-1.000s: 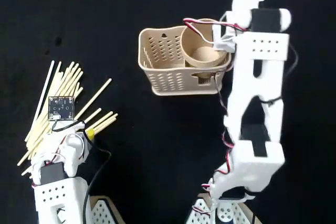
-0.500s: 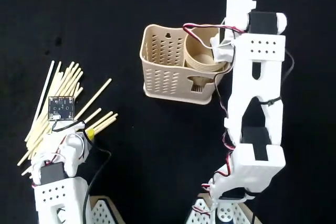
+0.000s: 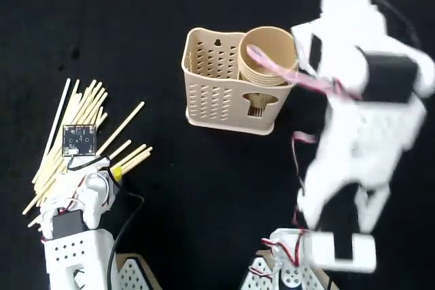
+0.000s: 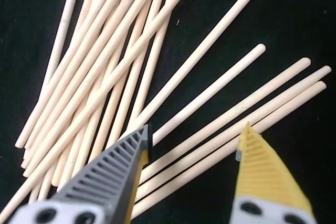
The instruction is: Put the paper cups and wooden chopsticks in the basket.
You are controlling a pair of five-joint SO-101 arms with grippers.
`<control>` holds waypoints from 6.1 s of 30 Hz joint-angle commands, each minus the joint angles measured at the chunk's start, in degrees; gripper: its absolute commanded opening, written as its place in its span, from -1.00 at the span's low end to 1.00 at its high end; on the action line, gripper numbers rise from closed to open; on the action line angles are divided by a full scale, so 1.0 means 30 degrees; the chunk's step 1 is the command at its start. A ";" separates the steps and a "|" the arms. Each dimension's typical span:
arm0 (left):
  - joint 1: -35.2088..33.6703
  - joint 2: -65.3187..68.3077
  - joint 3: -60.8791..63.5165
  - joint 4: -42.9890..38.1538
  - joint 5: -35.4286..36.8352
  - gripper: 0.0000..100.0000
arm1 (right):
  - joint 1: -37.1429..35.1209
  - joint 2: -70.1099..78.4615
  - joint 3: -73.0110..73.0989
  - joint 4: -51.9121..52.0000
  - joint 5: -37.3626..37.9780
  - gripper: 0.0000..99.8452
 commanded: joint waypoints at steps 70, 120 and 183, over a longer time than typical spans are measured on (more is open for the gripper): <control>0.7018 3.1355 -3.1194 1.4418 -1.3744 -0.94 | 0.8293 -1.0857 4.2242 -2.3619 0.4220 -0.96; 0.2711 4.6359 -4.4762 1.3333 -1.1487 -0.71 | 0.8293 -1.0857 4.2300 -2.3853 0.4190 -0.96; 1.1560 2.7985 -4.3736 -0.4132 0.5275 -0.94 | 0.8293 -1.0857 4.2300 -2.3883 0.4190 -0.96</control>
